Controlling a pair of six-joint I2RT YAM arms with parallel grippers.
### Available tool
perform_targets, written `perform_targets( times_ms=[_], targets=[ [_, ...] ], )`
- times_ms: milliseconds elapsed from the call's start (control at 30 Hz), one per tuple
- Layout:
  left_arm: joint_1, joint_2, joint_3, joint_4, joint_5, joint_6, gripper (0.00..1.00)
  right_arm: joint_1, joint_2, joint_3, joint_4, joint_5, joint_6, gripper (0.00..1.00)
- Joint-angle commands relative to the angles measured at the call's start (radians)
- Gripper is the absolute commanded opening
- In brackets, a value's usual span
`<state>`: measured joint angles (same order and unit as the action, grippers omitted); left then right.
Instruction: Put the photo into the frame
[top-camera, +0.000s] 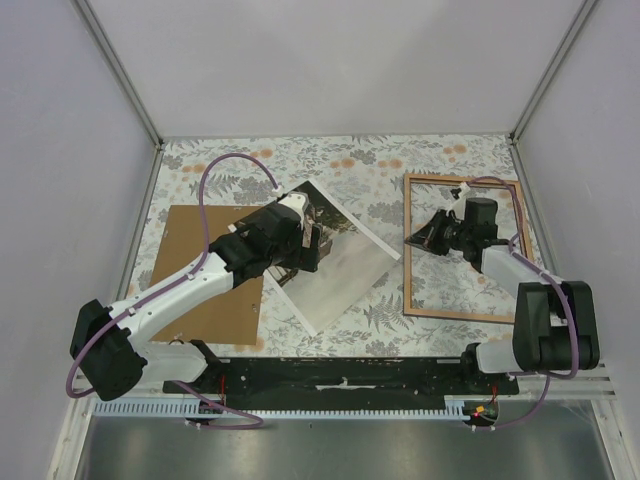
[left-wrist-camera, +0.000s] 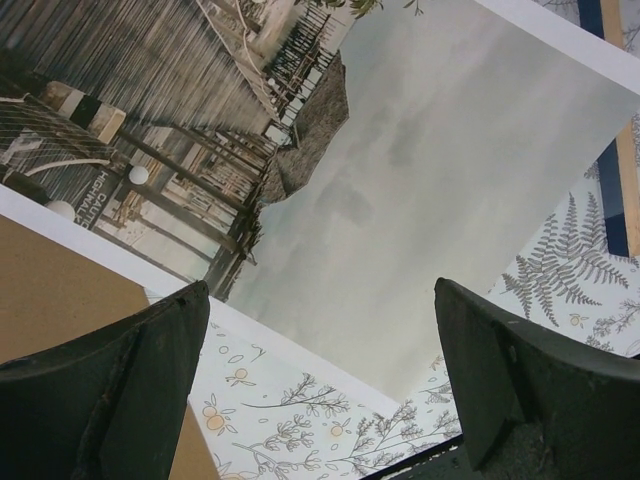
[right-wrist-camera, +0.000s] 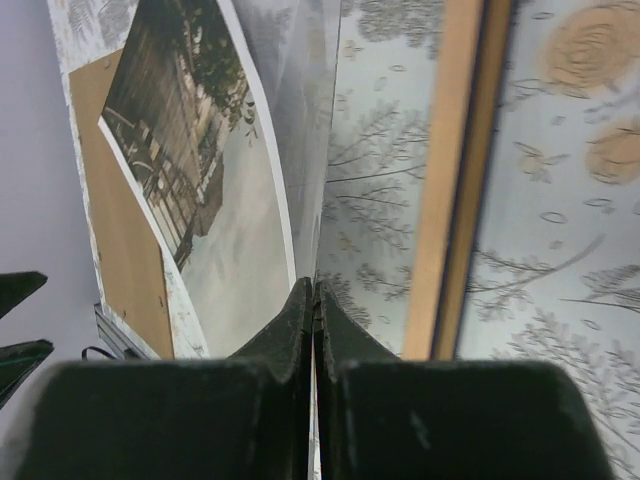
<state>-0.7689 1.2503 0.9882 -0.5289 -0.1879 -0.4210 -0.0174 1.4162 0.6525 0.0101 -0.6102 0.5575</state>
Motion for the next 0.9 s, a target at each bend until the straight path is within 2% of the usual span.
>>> perform_targets(
  times_ms=[0, 333, 533, 867],
  targets=[
    [0.011, -0.011, 0.020, -0.011, -0.057, -0.001, 1.00, 0.094, -0.071, 0.074, -0.008, -0.011, 0.041, 0.00],
    [0.089, -0.009, 0.035, -0.103, -0.226, -0.088, 1.00, 0.336, -0.126, 0.219, -0.087, 0.137, 0.105, 0.00],
    [0.178, -0.014, 0.012, -0.120, -0.183, -0.127, 1.00, 0.343, -0.195, 0.298, -0.242, 0.329, 0.038, 0.00],
    [0.200, -0.025, -0.003, -0.085, -0.095, -0.127, 1.00, 0.343, -0.232, 0.463, -0.427, 0.475, -0.094, 0.00]
  ],
)
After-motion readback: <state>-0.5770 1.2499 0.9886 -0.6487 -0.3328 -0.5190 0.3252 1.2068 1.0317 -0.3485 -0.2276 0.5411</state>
